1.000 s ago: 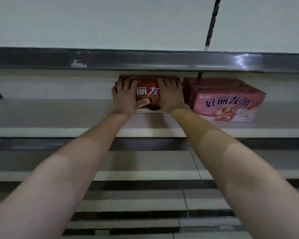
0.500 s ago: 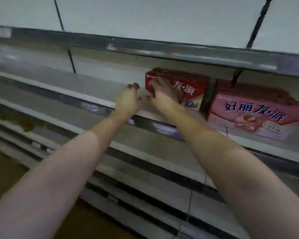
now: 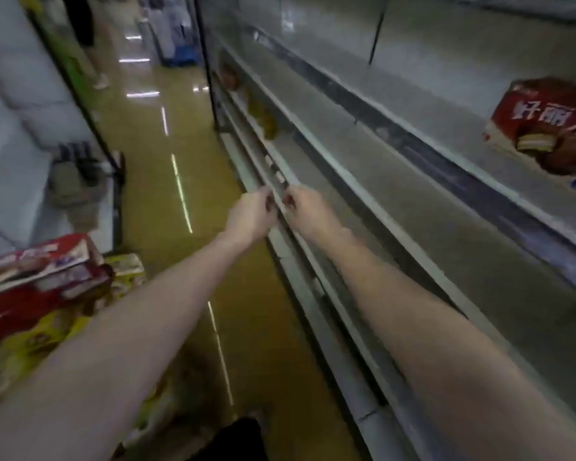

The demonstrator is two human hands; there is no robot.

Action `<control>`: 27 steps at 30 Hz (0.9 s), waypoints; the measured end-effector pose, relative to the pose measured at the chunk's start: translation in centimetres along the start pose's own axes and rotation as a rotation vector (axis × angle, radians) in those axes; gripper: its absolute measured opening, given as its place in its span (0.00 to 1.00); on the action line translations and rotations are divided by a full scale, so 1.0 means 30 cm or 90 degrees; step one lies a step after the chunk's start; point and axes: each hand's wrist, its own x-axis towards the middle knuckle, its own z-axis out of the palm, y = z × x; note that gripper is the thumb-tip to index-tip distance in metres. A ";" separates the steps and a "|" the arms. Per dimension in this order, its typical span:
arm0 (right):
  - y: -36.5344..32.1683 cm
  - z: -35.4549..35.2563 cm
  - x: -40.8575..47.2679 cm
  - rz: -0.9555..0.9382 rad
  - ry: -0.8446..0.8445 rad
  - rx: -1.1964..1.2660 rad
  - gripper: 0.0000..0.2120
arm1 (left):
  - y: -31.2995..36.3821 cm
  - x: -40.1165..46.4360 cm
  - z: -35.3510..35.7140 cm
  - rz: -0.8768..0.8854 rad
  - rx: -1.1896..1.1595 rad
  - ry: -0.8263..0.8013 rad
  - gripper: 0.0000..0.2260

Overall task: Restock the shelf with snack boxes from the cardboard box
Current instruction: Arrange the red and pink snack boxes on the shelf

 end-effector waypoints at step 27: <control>-1.008 0.853 -0.045 0.081 -0.228 0.359 0.20 | -1.092 -0.832 -0.602 -0.491 0.018 0.300 0.19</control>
